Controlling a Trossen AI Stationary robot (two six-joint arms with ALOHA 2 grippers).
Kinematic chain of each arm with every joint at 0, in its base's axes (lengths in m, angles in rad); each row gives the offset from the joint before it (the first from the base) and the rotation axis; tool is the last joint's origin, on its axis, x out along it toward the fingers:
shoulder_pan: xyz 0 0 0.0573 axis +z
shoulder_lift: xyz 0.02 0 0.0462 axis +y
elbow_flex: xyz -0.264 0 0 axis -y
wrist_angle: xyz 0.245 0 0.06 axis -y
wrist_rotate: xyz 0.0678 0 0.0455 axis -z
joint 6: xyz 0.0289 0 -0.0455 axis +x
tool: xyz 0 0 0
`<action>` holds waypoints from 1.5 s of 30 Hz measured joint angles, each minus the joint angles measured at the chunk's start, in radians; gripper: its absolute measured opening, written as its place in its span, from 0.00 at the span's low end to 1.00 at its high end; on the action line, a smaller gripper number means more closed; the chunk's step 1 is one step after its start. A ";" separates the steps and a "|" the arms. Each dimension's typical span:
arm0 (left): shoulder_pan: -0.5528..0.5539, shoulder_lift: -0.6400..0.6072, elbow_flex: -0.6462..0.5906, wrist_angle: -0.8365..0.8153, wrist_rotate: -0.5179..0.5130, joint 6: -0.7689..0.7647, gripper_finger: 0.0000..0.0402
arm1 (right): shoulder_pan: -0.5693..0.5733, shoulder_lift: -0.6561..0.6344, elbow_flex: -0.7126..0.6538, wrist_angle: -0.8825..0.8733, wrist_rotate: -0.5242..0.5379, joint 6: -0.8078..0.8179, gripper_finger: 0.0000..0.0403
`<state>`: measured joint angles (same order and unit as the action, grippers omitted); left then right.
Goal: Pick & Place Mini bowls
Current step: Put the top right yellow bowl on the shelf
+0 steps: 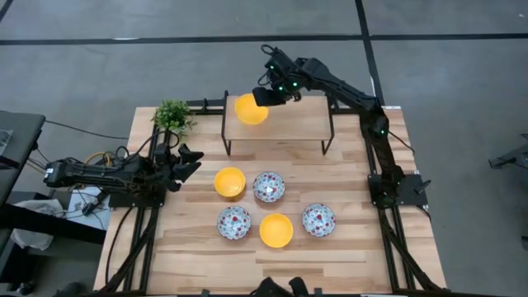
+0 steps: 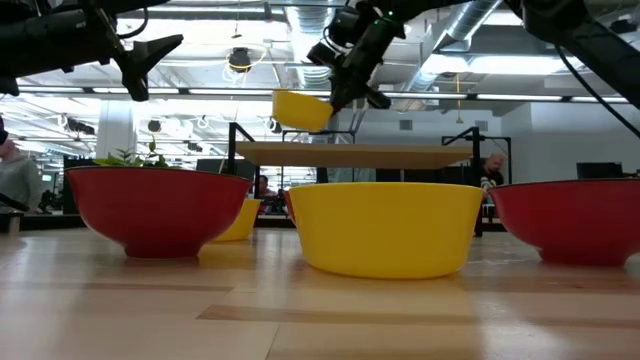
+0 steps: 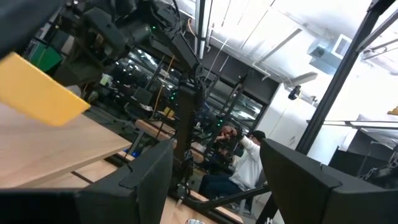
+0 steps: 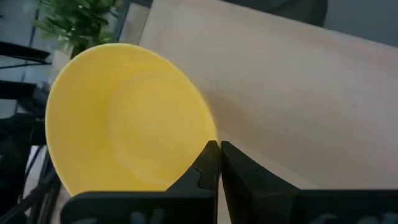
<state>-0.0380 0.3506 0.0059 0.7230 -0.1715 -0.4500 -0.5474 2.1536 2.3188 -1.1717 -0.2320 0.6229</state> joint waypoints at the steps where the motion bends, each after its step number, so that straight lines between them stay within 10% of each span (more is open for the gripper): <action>1: 0.000 0.000 0.000 0.000 0.001 0.000 0.60 | 0.004 0.002 0.001 0.018 0.002 0.001 0.00; 16: 0.001 0.007 0.000 0.031 -0.001 -0.040 0.60 | 0.134 -0.073 0.002 0.098 0.141 -0.153 0.00; 24: 0.001 0.077 0.085 0.071 -0.158 -0.027 0.60 | 0.274 -0.124 0.001 0.126 0.512 -0.257 0.00; 37: -0.060 0.531 0.457 0.049 -0.194 0.322 0.60 | 0.480 -0.155 0.001 0.212 1.164 -0.445 0.00; 45: -0.121 0.571 0.554 0.003 -0.549 0.625 0.60 | 0.606 -0.164 0.001 0.231 1.488 -0.527 0.00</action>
<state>-0.1589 0.9220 0.5597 0.7260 -0.7202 0.1751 0.0588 1.9892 2.3196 -0.9412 1.2555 0.0959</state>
